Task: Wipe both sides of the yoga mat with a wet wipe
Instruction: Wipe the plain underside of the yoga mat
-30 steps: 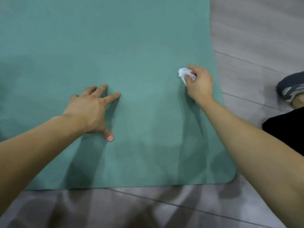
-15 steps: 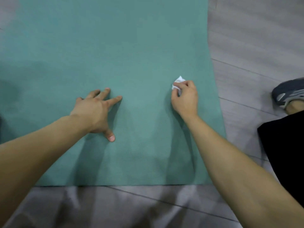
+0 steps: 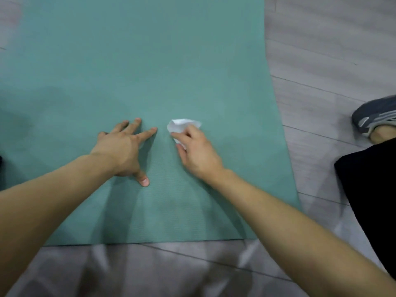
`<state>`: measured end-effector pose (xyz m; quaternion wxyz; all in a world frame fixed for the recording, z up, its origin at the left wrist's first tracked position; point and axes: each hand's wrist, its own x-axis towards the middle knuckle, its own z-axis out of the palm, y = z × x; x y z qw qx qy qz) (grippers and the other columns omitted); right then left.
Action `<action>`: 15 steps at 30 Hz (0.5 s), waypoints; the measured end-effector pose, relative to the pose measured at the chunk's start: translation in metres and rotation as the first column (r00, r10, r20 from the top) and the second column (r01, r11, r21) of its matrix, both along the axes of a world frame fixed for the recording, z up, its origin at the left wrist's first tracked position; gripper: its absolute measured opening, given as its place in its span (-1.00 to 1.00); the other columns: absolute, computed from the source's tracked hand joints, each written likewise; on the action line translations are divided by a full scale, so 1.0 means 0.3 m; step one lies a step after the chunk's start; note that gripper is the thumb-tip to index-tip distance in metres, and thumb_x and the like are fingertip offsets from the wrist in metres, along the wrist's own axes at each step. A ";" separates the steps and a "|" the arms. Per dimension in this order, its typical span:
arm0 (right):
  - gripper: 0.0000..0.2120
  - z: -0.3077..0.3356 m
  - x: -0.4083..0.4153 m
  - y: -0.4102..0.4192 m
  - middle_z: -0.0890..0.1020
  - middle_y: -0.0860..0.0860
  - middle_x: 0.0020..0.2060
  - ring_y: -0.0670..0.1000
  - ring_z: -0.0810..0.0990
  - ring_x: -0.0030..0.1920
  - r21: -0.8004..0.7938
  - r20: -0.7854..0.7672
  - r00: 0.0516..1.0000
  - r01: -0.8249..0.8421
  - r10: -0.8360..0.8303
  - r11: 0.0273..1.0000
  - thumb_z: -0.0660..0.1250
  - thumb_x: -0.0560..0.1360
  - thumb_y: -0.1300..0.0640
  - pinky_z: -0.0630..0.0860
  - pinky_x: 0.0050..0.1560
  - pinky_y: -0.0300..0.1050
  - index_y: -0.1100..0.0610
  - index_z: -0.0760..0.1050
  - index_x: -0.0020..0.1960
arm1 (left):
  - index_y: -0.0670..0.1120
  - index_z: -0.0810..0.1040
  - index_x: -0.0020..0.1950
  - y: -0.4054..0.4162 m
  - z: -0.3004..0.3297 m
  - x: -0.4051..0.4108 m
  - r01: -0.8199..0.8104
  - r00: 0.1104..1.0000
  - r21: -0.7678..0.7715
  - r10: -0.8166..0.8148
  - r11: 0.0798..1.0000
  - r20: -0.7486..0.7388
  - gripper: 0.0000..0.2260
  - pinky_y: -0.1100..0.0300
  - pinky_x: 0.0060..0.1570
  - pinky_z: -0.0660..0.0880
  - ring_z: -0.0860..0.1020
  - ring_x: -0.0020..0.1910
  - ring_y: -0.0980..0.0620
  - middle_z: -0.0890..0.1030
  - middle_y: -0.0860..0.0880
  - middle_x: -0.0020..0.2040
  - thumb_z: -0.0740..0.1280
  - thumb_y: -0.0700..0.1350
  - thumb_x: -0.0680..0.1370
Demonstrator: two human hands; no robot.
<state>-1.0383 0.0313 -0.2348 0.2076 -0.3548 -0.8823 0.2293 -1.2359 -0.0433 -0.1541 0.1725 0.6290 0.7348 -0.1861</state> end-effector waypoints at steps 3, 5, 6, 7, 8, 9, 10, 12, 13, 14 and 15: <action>-0.69 -0.001 0.082 0.150 0.53 0.13 0.13 0.18 0.57 0.10 0.031 0.071 0.986 0.146 -0.148 0.989 0.26 0.60 0.07 0.57 0.19 0.04 0.08 0.68 0.23 | 0.37 -0.19 0.64 -0.001 -0.006 -0.006 0.000 1.000 0.011 0.001 1.000 -0.004 0.44 -0.25 0.44 0.35 -0.04 0.68 -0.08 -0.15 0.09 0.71 0.57 0.53 -0.05; -0.74 -0.010 0.131 0.222 0.50 0.08 0.16 0.12 0.55 0.10 0.018 0.068 0.964 0.255 -0.256 0.967 0.32 0.60 0.09 0.54 0.19 -0.02 0.02 0.70 0.22 | 0.38 -0.19 0.64 -0.005 -0.009 -0.009 0.003 1.000 0.012 -0.003 1.000 -0.002 0.43 -0.25 0.43 0.35 -0.03 0.68 -0.08 -0.15 0.09 0.71 0.57 0.54 -0.05; -0.75 -0.010 0.135 0.230 0.50 0.07 0.14 0.10 0.55 0.09 -0.004 0.064 0.965 0.255 -0.254 0.967 0.35 0.61 0.12 0.53 0.19 -0.05 0.02 0.70 0.23 | 0.38 -0.19 0.64 -0.008 -0.013 -0.009 0.006 1.000 0.016 -0.006 1.000 -0.003 0.43 -0.25 0.43 0.35 -0.03 0.68 -0.08 -0.15 0.09 0.71 0.57 0.54 -0.05; -0.75 -0.009 0.132 0.229 0.51 0.05 0.11 0.08 0.56 0.08 -0.016 0.058 0.970 0.239 -0.237 0.971 0.37 0.61 0.15 0.51 0.19 -0.08 0.03 0.69 0.25 | 0.38 -0.19 0.64 -0.009 -0.016 -0.008 0.007 1.000 0.021 -0.007 1.000 -0.004 0.43 -0.26 0.43 0.35 -0.03 0.68 -0.09 -0.15 0.09 0.71 0.57 0.54 -0.05; -0.73 -0.006 0.129 0.226 0.53 0.05 0.09 0.07 0.57 0.07 -0.030 0.043 0.972 0.232 -0.230 0.972 0.37 0.60 0.17 0.50 0.19 -0.11 0.06 0.68 0.27 | 0.37 -0.19 0.64 -0.007 -0.015 -0.008 0.006 1.000 0.024 -0.006 1.000 -0.003 0.43 -0.26 0.44 0.35 -0.03 0.68 -0.09 -0.15 0.08 0.71 0.57 0.53 -0.05; -0.72 0.000 0.129 0.223 0.55 0.05 0.09 0.07 0.58 0.08 -0.047 0.024 0.970 0.242 -0.241 0.969 0.38 0.59 0.20 0.48 0.20 -0.14 0.09 0.65 0.29 | 0.37 -0.18 0.64 -0.004 -0.011 -0.006 0.004 1.000 0.023 -0.004 1.000 0.000 0.43 -0.26 0.44 0.35 -0.03 0.68 -0.09 -0.15 0.08 0.71 0.58 0.53 -0.05; -0.70 0.011 0.127 0.221 0.57 0.06 0.11 0.07 0.60 0.10 -0.051 0.000 0.964 0.264 -0.264 0.963 0.39 0.58 0.22 0.48 0.23 -0.15 0.12 0.63 0.31 | 0.37 -0.18 0.64 -0.002 -0.009 -0.004 0.001 1.000 0.020 -0.001 1.000 0.000 0.44 -0.26 0.44 0.34 -0.03 0.68 -0.09 -0.15 0.08 0.71 0.58 0.53 -0.06; -0.69 0.044 0.112 0.213 0.60 0.08 0.15 0.06 0.60 0.12 -0.016 -0.066 0.944 0.324 -0.325 0.946 0.39 0.57 0.25 0.48 0.25 -0.14 0.16 0.61 0.30 | 0.37 -0.19 0.64 -0.001 -0.007 -0.001 -0.006 1.000 0.012 0.006 1.000 0.000 0.44 -0.25 0.45 0.35 -0.04 0.69 -0.09 -0.16 0.08 0.71 0.58 0.52 -0.05; -0.71 0.061 0.096 0.211 0.60 0.08 0.14 0.06 0.59 0.12 0.008 -0.109 0.931 0.352 -0.349 0.936 0.38 0.56 0.26 0.48 0.24 -0.14 0.16 0.62 0.28 | 0.37 -0.19 0.64 -0.002 -0.009 -0.002 -0.009 1.000 0.006 0.009 1.000 0.000 0.43 -0.25 0.45 0.35 -0.05 0.69 -0.10 -0.16 0.08 0.71 0.58 0.52 -0.05; -0.73 0.077 0.074 0.212 0.61 0.08 0.13 0.06 0.60 0.11 0.034 -0.144 0.925 0.360 -0.352 0.932 0.36 0.56 0.28 0.49 0.22 -0.13 0.17 0.63 0.24 | 0.37 -0.19 0.64 -0.003 -0.010 -0.002 -0.009 1.000 0.002 0.009 1.000 0.000 0.44 -0.25 0.45 0.35 -0.05 0.69 -0.10 -0.16 0.08 0.71 0.59 0.52 -0.05; -0.75 0.087 0.051 0.216 0.60 0.09 0.11 0.08 0.60 0.11 0.054 -0.156 0.933 0.336 -0.324 0.940 0.35 0.55 0.29 0.51 0.22 -0.12 0.18 0.65 0.20 | 0.37 -0.19 0.64 -0.004 -0.011 -0.002 -0.011 1.000 0.000 0.011 1.000 0.001 0.44 -0.25 0.45 0.36 -0.05 0.69 -0.10 -0.16 0.07 0.71 0.59 0.52 -0.05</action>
